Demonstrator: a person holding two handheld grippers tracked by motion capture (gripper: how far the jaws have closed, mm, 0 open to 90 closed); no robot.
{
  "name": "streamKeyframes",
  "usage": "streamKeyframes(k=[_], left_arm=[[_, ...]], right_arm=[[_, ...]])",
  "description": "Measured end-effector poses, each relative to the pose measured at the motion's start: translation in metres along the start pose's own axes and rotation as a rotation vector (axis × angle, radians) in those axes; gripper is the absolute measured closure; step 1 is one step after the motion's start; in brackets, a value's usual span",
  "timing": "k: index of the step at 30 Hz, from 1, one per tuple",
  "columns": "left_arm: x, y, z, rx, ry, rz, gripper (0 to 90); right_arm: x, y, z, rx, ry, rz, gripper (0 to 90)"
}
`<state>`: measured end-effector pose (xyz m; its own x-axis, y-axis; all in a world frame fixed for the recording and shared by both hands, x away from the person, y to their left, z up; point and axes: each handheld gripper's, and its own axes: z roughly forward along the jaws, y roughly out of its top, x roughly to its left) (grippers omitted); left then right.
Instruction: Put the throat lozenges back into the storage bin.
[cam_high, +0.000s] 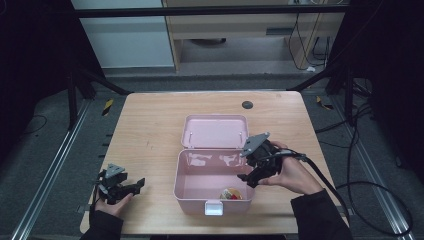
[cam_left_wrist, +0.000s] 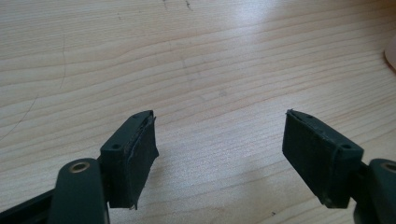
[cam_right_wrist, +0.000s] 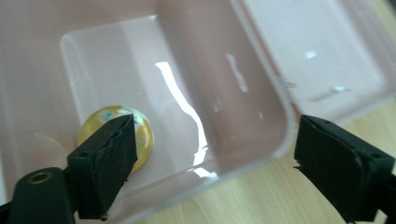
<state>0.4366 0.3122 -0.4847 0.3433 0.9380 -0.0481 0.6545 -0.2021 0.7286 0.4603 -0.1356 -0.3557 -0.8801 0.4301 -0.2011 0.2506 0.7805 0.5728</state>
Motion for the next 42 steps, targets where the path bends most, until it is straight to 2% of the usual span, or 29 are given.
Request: streamKeyframes(k=[1, 3, 4, 5, 9, 10, 11, 13, 15, 16, 19, 30, 34, 36, 37, 42], left_arm=[[0.0, 0.0, 0.0, -0.001, 0.0, -0.001, 25.6], [0.0, 0.0, 0.0, 0.001, 0.0, -0.002, 25.6], [0.0, 0.0, 0.0, 0.001, 0.001, -0.001, 25.6], [0.0, 0.0, 0.0, 0.001, 0.0, -0.001, 25.6], [0.0, 0.0, 0.0, 0.001, 0.001, -0.002, 25.6], [0.0, 0.0, 0.0, 0.001, 0.001, -0.002, 25.7], [0.0, 0.0, 0.0, 0.001, 0.001, -0.002, 25.6], [0.0, 0.0, 0.0, 0.002, 0.001, -0.002, 25.7], [-0.001, 0.0, 0.0, 0.002, 0.001, -0.002, 25.7], [-0.001, 0.0, 0.0, 0.001, 0.001, -0.002, 25.7], [0.0, 0.0, 0.0, 0.001, 0.001, -0.002, 26.0], [0.0, 0.0, 0.0, -0.001, -0.01, -0.004, 28.0], [0.0, 0.0, 0.0, 0.0, -0.013, -0.004, 29.2], [0.0, 0.0, 0.0, -0.002, -0.016, -0.005, 29.8], [0.0, 0.0, 0.0, -0.001, -0.017, -0.005, 30.1], [0.0, 0.0, 0.0, -0.003, -0.02, -0.003, 31.3]], right_arm=[[-0.002, -0.004, -0.008, -0.029, -0.026, 0.022, 11.8], [-0.003, -0.007, -0.01, -0.043, -0.033, 0.031, 11.5], [-0.006, -0.014, -0.018, -0.069, -0.072, 0.054, 11.3], [-0.006, -0.014, -0.018, -0.069, -0.072, 0.054, 11.3], [-0.01, -0.032, -0.031, -0.14, -0.12, 0.129, 10.3], [-0.01, -0.032, -0.031, -0.14, -0.12, 0.129, 10.3], [-0.012, -0.042, -0.036, -0.166, -0.159, 0.174, 9.7], [-0.013, -0.046, -0.038, -0.175, -0.172, 0.192, 9.5], [-0.016, -0.061, -0.042, -0.219, -0.232, 0.267, 8.5], [-0.016, -0.061, -0.042, -0.219, -0.232, 0.267, 8.5], [-0.019, -0.079, -0.04, -0.243, -0.271, 0.339, 7.9], [-0.019, -0.112, -0.022, -0.272, -0.318, 0.43, 6.8], [-0.023, -0.131, -0.012, -0.291, -0.345, 0.488, 6.1], [-0.024, -0.135, -0.011, -0.291, -0.357, 0.493, 6.2], [-0.026, -0.143, -0.008, -0.296, -0.362, 0.525, 6.0], [-0.028, -0.154, -0.004, -0.306, -0.389, 0.57, 5.9]])
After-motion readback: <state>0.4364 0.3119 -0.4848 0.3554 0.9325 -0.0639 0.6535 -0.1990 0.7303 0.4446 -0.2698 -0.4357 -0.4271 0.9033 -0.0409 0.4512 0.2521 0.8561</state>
